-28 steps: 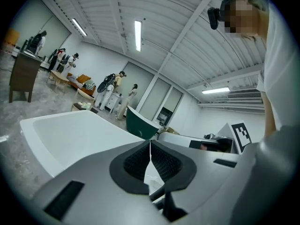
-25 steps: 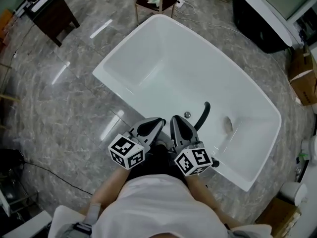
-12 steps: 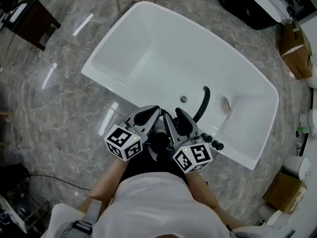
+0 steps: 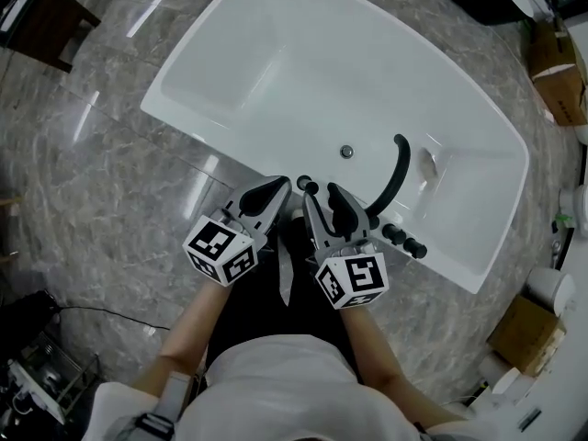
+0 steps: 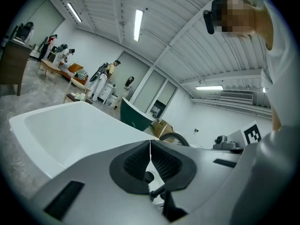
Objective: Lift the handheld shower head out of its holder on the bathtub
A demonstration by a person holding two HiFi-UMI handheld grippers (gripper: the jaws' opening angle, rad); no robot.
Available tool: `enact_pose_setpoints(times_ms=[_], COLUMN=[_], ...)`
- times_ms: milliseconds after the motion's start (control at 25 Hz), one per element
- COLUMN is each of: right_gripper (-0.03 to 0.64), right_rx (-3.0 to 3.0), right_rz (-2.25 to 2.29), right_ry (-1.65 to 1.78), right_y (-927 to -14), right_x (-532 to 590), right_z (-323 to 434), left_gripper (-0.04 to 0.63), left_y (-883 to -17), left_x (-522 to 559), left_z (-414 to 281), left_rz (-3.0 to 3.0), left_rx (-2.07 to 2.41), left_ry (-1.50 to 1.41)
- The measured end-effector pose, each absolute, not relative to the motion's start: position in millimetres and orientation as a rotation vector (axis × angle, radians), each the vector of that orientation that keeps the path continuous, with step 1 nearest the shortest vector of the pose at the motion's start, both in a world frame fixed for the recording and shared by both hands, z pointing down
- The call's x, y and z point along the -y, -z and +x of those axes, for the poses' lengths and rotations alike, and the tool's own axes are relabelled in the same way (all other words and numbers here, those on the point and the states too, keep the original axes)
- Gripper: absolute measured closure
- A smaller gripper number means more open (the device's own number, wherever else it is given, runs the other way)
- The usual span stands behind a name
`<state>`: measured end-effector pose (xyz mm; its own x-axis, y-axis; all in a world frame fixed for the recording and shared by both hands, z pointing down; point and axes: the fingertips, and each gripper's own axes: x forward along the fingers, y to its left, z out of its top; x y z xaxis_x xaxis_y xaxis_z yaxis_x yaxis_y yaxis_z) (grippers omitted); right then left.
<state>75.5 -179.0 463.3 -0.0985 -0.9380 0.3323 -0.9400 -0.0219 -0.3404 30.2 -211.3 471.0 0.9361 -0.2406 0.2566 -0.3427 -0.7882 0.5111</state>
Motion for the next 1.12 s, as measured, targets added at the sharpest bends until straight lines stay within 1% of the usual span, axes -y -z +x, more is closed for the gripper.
enact_pose_setpoints(times_ms=[360, 720, 1120], right_gripper=[0.406, 0.403, 0.405], right_rx=[2.099, 2.052, 2.024], right_rz=[2.063, 2.017, 1.963], right_ry=[-0.810, -0.758, -0.788], right_y=[-522.9, -567.4, -618.2], right_x=[180.7, 193.9, 196.3], right_z=[67.9, 62.2, 68.5], left_gripper=[0.583, 0.583, 0.583], left_y=[-521.1, -566.5, -608.4], left_x=[211.7, 225.4, 218.9], left_z=[31.0, 22.1, 19.3], left_rz=[2.476, 2.439, 2.396], left_rx=[0.380, 0.405, 0.404], left_ry=[-0.304, -0.343, -0.383])
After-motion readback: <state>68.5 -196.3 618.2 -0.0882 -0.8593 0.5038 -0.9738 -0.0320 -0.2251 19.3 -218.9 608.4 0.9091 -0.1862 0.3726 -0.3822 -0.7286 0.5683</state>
